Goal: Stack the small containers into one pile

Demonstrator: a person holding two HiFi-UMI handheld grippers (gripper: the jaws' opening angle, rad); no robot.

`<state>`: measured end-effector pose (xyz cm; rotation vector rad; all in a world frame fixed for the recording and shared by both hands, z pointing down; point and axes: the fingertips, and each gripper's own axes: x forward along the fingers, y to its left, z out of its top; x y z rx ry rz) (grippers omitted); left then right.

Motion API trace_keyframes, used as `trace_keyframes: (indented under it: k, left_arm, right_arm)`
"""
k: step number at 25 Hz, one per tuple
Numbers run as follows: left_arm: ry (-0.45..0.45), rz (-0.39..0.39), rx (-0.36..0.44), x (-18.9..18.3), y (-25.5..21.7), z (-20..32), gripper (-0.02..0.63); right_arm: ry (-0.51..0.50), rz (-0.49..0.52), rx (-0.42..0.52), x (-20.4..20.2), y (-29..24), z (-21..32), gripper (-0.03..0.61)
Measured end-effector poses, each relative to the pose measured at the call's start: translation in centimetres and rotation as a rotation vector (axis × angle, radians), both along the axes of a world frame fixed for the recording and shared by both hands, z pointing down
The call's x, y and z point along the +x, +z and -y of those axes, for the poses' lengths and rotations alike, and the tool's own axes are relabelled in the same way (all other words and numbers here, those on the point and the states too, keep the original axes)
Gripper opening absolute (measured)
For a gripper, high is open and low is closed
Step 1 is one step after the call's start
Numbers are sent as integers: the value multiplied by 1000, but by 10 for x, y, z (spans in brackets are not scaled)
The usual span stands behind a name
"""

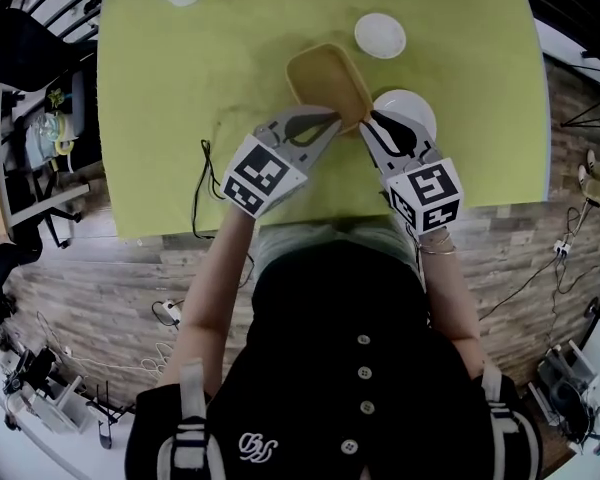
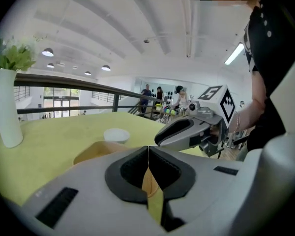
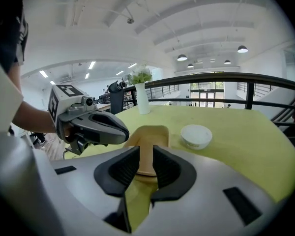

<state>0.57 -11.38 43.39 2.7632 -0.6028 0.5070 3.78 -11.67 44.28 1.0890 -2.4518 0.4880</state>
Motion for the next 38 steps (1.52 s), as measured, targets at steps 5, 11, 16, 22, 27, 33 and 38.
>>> trace_keyframes:
  k: [5, 11, 16, 22, 27, 33, 38]
  left_arm:
    - [-106, 49, 61, -6, -27, 12, 11]
    - [-211, -30, 36, -13, -55, 17, 10]
    - [-269, -66, 70, -19, -75, 22, 11]
    - [-290, -33, 121, -24, -86, 23, 11]
    - [-345, -28, 73, -33, -81, 24, 11]
    - [-367, -26, 39, -40, -72, 21, 11]
    - [-358, -21, 17, -40, -64, 20, 11]
  right_arm:
    - [2, 31, 59, 1, -29, 9, 86]
    - [-46, 70, 159, -9, -66, 13, 12]
    - [-104, 111, 211, -18, -93, 14, 12]
    - [-178, 104, 248, -28, -115, 18, 12]
    - [-191, 114, 242, -34, -118, 20, 12]
    - [-227, 108, 211, -44, -106, 16, 12]
    - [-226, 109, 181, -47, -95, 12, 12]
